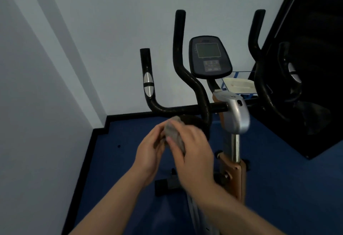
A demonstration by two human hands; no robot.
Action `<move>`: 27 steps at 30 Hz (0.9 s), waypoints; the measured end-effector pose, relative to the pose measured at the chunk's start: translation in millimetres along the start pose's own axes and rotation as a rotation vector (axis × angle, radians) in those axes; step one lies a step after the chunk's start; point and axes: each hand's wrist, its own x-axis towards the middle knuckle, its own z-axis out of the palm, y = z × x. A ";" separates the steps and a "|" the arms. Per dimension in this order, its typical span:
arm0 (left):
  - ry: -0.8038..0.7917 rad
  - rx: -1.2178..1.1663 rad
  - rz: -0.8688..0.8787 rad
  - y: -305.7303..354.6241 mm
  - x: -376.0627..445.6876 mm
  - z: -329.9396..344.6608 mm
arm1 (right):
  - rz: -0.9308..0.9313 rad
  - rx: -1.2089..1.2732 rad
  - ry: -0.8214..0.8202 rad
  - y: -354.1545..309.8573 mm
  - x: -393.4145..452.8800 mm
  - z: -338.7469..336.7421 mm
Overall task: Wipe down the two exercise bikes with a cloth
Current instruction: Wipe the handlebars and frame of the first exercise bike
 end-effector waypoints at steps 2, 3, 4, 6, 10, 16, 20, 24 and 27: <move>-0.038 0.020 -0.021 3.2 -0.9 -5.1 | -0.008 0.019 -0.031 -3.6 -18.5 0.4; -0.049 0.029 -0.027 4.0 -0.6 -7.4 | -0.035 0.013 -0.022 0.1 -16.5 -0.7; -0.059 0.042 -0.037 4.9 -0.2 -8.8 | -0.040 -0.003 -0.003 5.5 -8.4 -0.5; -0.073 0.067 -0.056 7.9 -0.1 -10.0 | 0.027 -0.009 0.040 5.7 7.6 0.0; -0.153 0.162 -0.026 13.3 0.4 -14.2 | 0.113 0.067 0.038 -6.8 -17.7 7.7; -0.158 0.361 0.113 23.4 12.9 -3.4 | 0.415 0.375 0.423 8.3 -31.6 -21.9; -0.209 0.461 0.125 15.9 15.9 4.1 | 0.481 0.518 0.672 2.3 -19.5 -22.4; -0.231 0.499 0.143 11.3 17.4 1.9 | 0.528 0.435 0.803 7.2 -14.5 -20.5; -0.244 0.523 0.163 10.5 18.2 -0.2 | 0.630 0.540 0.634 -3.5 -17.3 8.3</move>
